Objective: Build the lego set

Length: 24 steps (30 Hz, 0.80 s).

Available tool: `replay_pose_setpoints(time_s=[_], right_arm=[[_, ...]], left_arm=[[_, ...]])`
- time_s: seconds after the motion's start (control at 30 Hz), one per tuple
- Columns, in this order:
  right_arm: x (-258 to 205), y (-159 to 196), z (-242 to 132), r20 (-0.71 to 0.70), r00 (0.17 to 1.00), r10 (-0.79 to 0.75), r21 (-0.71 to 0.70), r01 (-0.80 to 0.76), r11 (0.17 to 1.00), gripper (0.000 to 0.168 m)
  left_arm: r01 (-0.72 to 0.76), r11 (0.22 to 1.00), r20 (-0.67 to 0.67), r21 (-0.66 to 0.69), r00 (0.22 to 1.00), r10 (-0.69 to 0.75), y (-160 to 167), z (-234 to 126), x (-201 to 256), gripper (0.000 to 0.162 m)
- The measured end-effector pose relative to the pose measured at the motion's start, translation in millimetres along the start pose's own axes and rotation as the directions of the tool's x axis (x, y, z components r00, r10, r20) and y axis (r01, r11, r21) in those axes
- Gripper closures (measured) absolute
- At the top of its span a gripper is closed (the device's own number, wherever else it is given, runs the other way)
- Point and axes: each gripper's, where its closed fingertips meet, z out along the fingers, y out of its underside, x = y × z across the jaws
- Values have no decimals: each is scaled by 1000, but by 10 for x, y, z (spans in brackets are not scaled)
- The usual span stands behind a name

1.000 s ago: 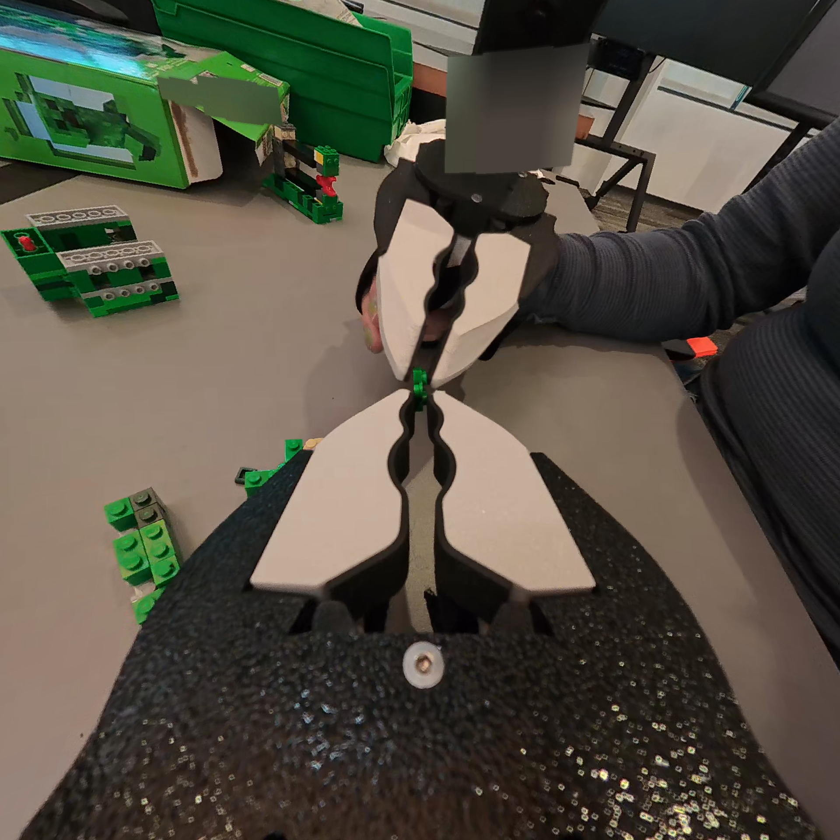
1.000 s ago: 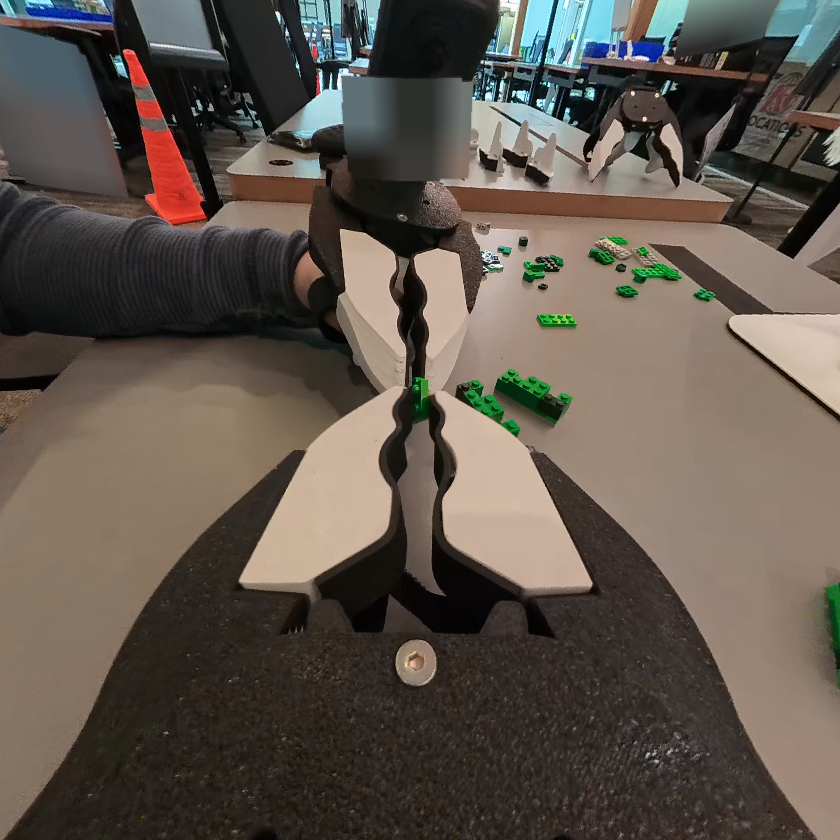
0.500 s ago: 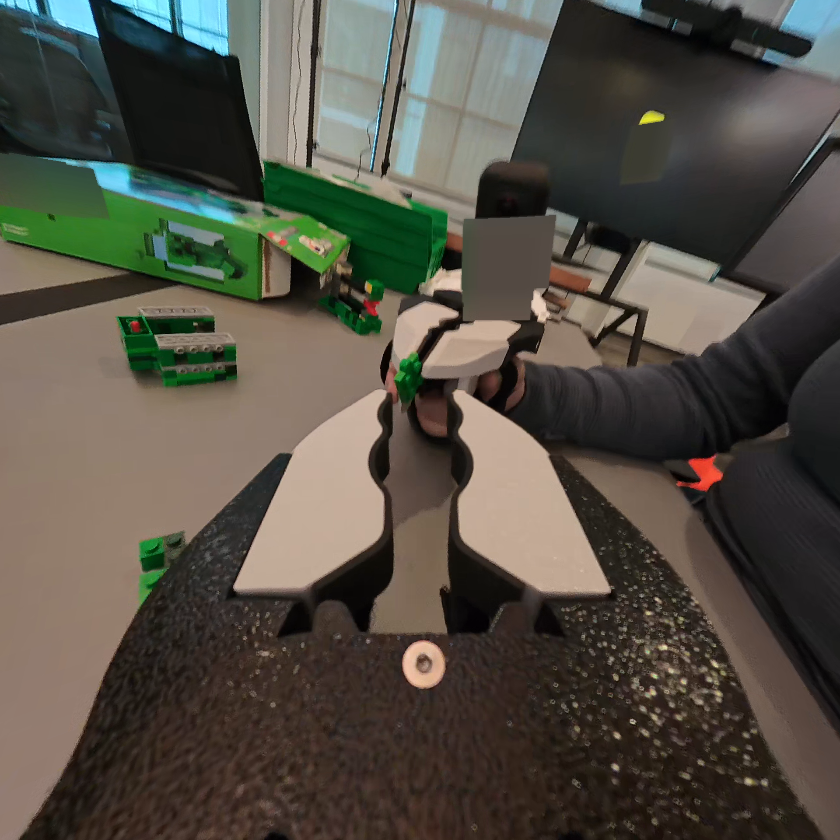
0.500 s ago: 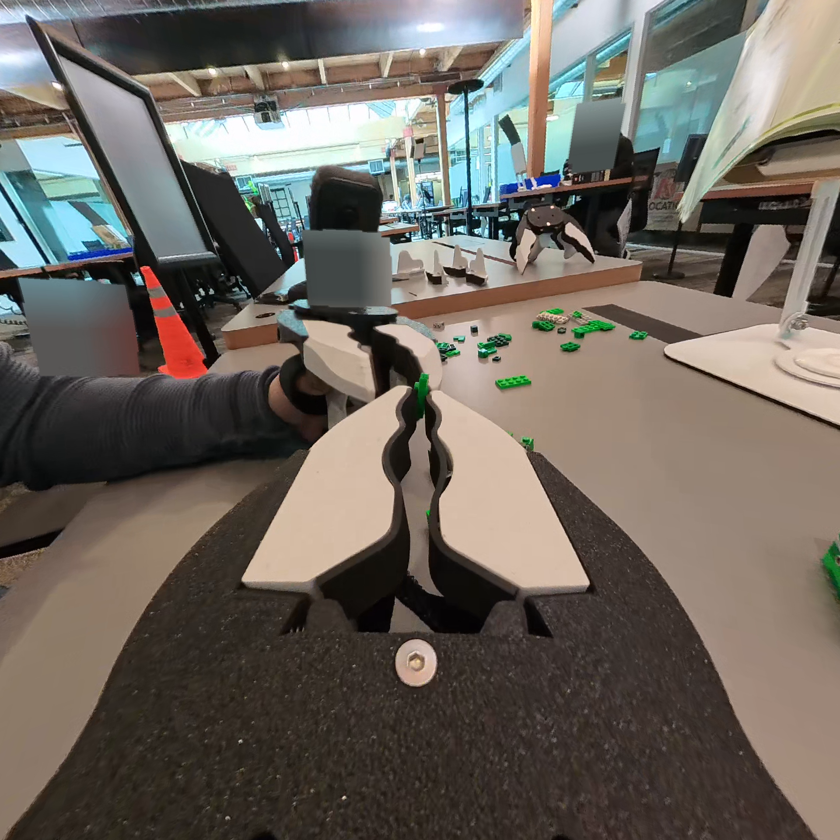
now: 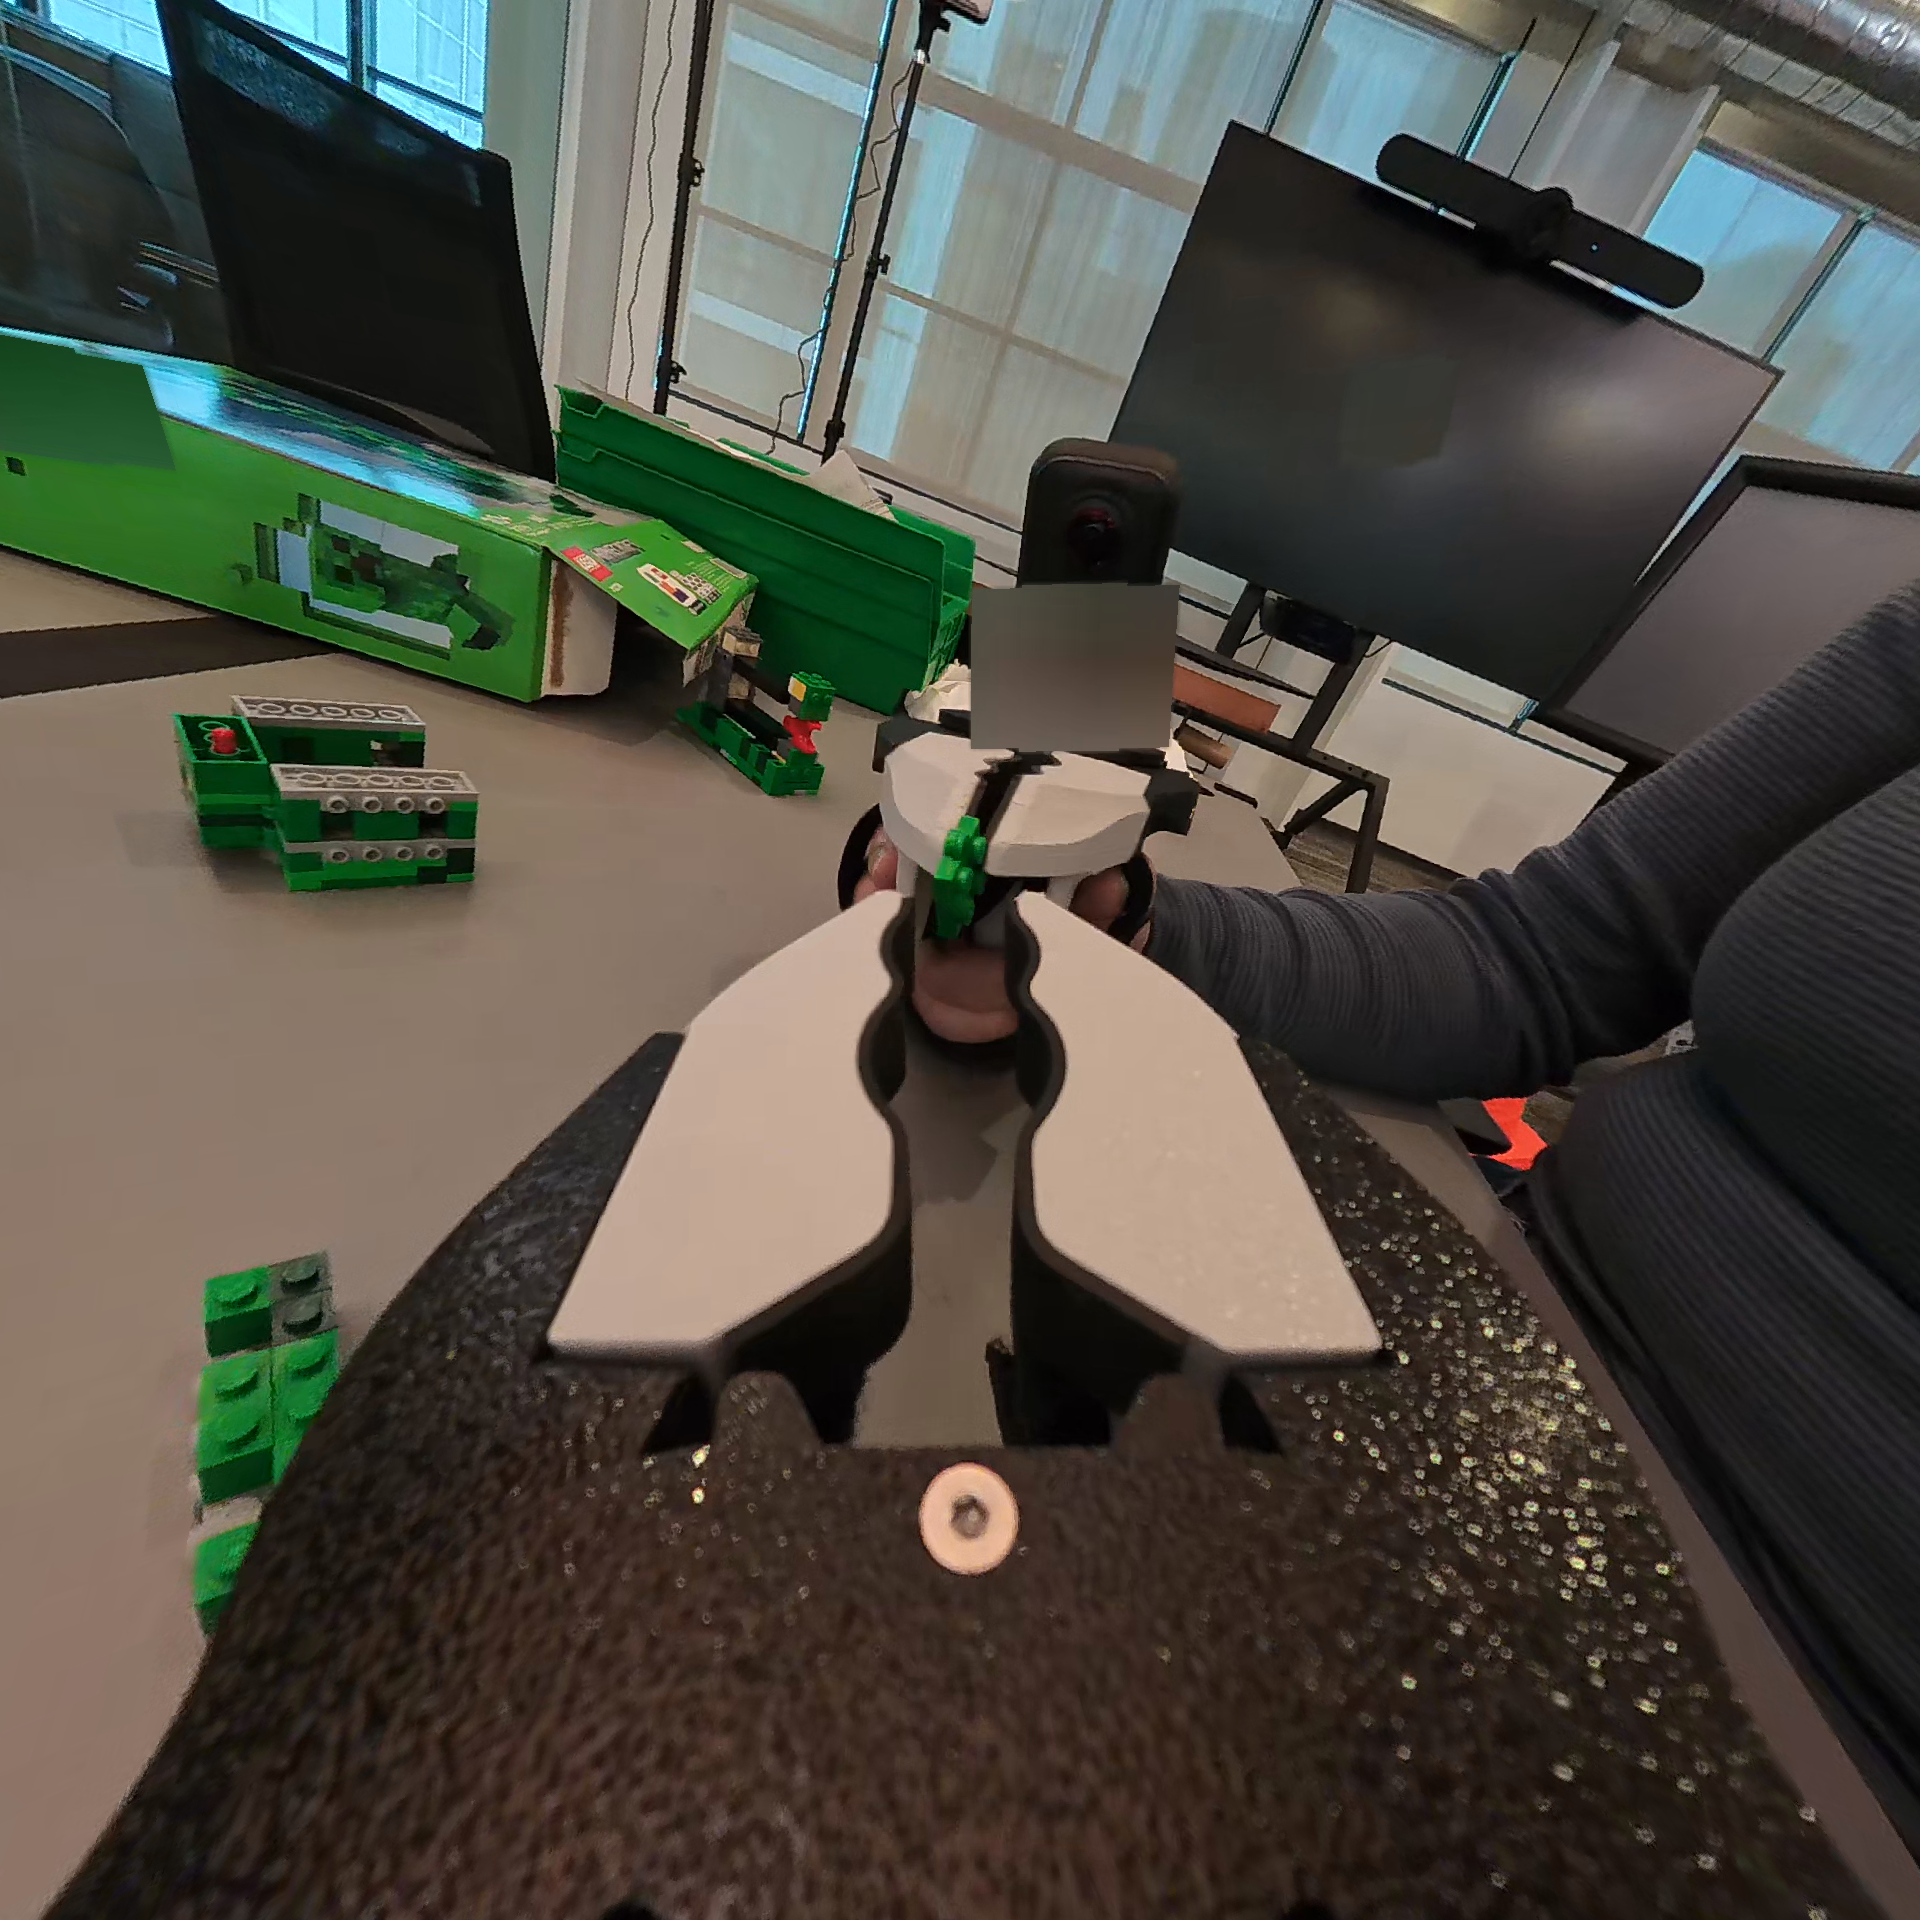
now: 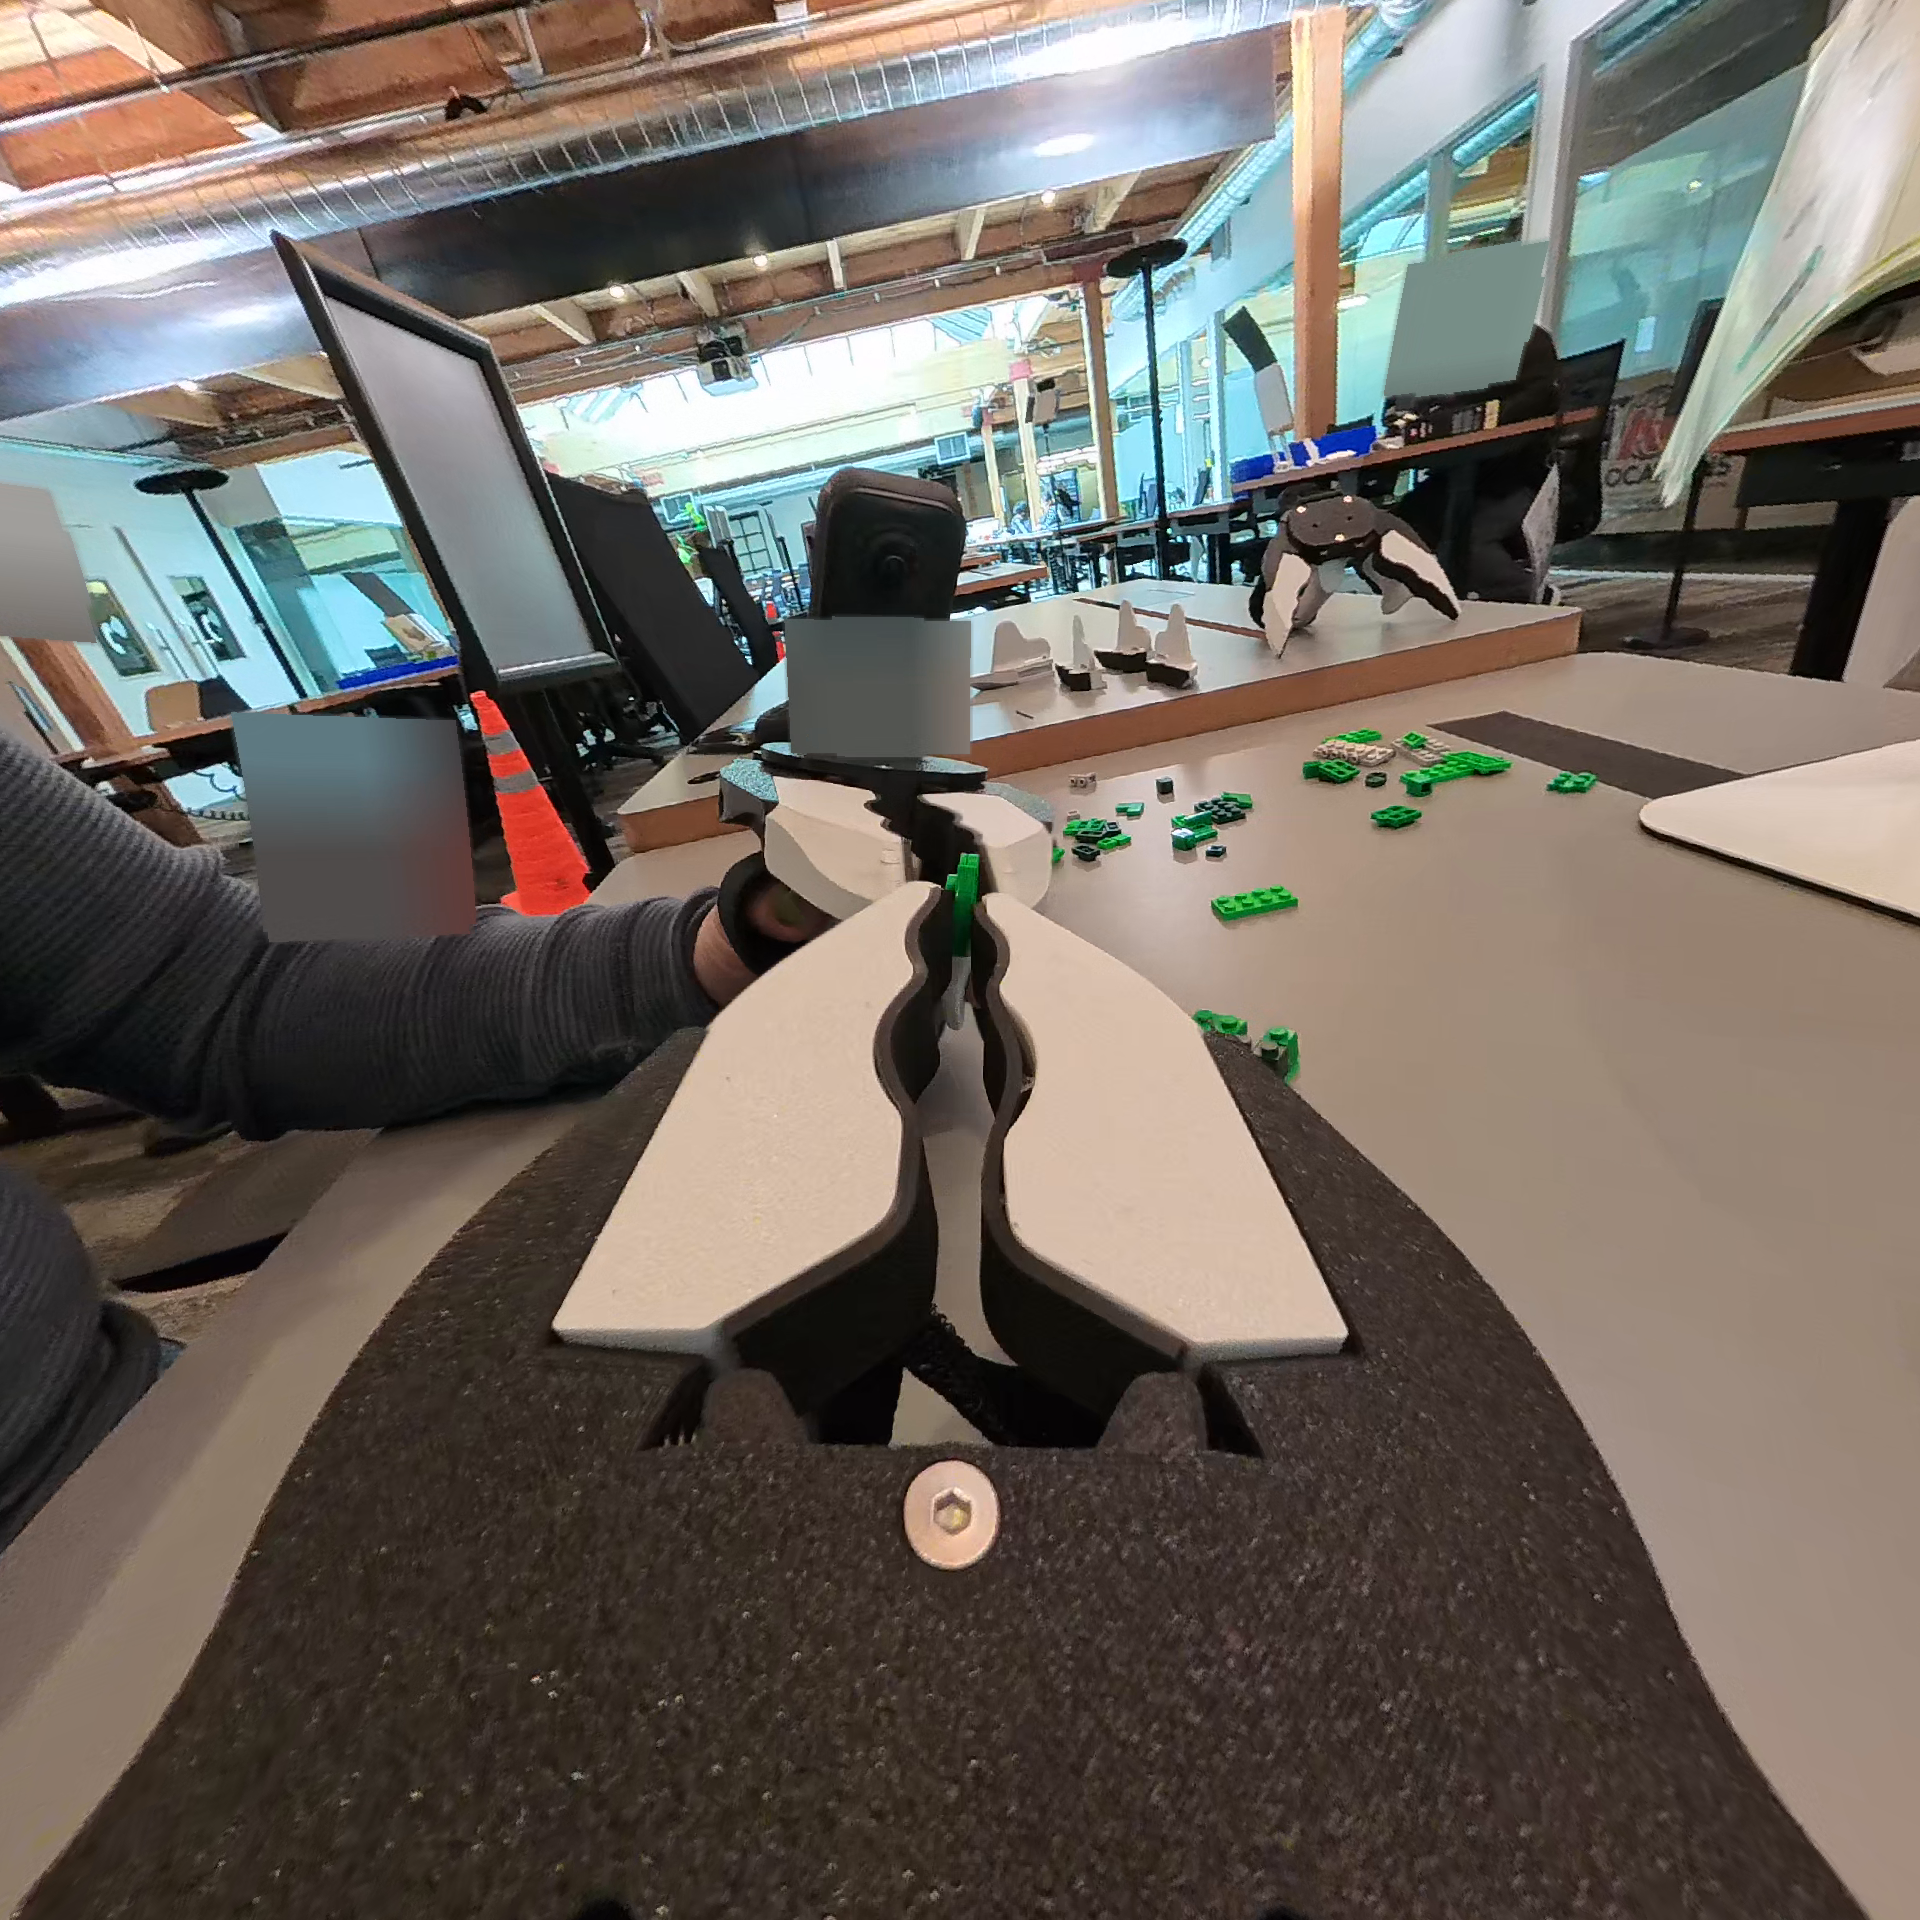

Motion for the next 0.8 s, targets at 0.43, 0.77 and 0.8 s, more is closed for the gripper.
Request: replay_pose_setpoints(time_s=[0.43,0.77,0.8], right_arm=[[-30,10,9,33,999,13,-10,-13,1000,165],[-30,7,7,40,999,22,-8,-21,1000,165],[-31,5,6,40,999,22,-7,-21,1000,166]], left_arm=[[29,999,-39,15,999,-28,-20,-19,22,157],[22,1000,-40,15,999,-22,-19,-15,28,156],[24,1000,-43,14,999,-24,-17,-14,29,156]])
